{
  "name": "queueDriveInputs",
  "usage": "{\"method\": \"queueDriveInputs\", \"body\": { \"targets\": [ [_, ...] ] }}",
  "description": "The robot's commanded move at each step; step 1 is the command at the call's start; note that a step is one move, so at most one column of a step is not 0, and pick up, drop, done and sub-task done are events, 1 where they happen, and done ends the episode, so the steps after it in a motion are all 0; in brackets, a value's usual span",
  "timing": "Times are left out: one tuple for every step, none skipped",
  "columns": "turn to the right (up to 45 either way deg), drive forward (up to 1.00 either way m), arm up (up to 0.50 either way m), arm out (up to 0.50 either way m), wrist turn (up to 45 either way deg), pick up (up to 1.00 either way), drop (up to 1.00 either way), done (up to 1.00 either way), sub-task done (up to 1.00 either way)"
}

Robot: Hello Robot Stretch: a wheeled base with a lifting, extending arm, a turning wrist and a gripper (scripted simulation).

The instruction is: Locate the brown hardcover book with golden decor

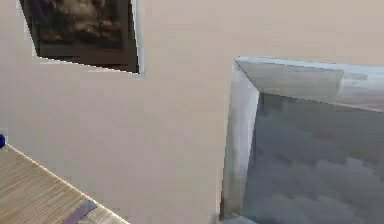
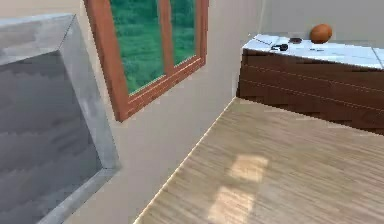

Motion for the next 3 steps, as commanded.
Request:
{"method": "queueDriveInputs", "body": {
  "targets": [
    [45.0, 0.0, 0.0, 0.0, 0.0, 0.0, 0.0, 0.0, 0.0],
    [45.0, 0.0, 0.0, 0.0, 0.0, 0.0, 0.0, 0.0, 0.0],
    [30.0, 0.0, 0.0, 0.0, 0.0, 0.0, 0.0, 0.0, 0.0]
  ]
}}
